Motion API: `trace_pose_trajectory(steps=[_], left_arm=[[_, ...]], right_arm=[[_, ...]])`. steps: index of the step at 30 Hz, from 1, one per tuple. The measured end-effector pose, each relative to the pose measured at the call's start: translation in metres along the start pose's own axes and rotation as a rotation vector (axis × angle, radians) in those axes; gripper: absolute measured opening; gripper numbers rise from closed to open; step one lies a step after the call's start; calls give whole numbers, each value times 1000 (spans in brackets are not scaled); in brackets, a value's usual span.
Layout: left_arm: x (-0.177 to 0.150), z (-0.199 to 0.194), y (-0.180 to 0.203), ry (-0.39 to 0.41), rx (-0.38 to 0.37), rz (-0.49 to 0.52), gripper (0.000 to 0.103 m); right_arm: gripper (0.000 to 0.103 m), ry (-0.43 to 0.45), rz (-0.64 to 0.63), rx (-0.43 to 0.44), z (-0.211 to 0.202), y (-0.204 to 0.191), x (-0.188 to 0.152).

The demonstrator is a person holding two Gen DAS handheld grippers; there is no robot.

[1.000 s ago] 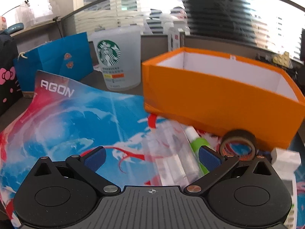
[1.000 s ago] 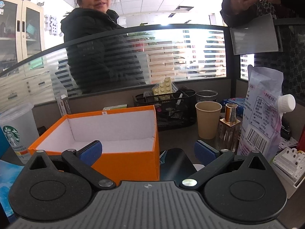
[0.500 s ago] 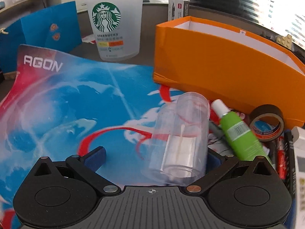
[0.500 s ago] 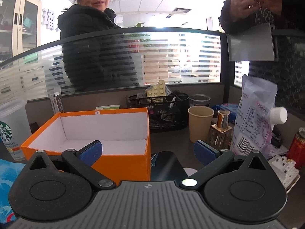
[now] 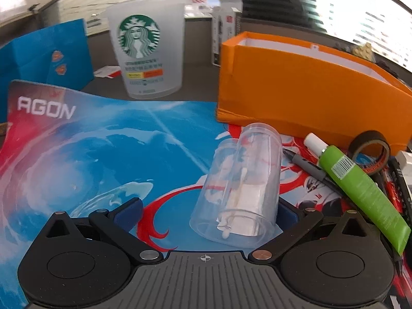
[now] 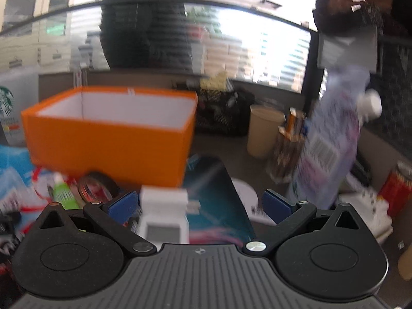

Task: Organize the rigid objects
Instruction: 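Lower the left gripper onto the stacked clear plastic cups while the right gripper approaches the white remote, then close the left gripper on the clear cups while the right gripper grasps the white remote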

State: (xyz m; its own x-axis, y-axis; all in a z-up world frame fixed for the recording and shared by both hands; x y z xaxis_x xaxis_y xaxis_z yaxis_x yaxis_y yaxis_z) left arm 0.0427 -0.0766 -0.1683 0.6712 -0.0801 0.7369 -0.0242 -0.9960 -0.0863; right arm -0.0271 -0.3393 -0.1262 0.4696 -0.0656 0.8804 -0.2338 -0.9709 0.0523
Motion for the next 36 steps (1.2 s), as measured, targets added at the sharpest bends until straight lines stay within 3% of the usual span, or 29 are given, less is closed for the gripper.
trace_pose_trajectory(steps=[5, 8, 16, 31, 36], left_arm=[[9, -2, 7, 67, 20, 105, 103], [14, -4, 12, 77, -7, 141, 103], [19, 7, 12, 53, -21, 159, 103], [18, 14, 10, 37, -40, 161, 103], [18, 14, 10, 38, -40, 162, 103]], right_arm=[[103, -33, 74, 77, 6, 8, -22], [103, -53, 83, 109, 8, 3, -29], [103, -69, -59, 1, -4, -8, -46], [103, -65, -106, 57, -13, -12, -53], [103, -63, -128, 0, -16, -5, -53]])
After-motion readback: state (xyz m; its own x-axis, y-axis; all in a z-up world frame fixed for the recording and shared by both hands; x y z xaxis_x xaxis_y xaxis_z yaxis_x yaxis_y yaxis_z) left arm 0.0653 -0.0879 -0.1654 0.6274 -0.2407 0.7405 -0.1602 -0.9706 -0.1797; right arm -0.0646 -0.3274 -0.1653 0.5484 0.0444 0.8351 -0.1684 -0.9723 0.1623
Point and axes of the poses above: each gripper's, at about its wrist camera, not at the fingertips, and z roughly the way its jaws point, y to its right, x to its top, the point moved 7 cm from there along z, roughly the way its jaws point, and after that the axes turned 5 degrees about x, right-handed, at the moved point
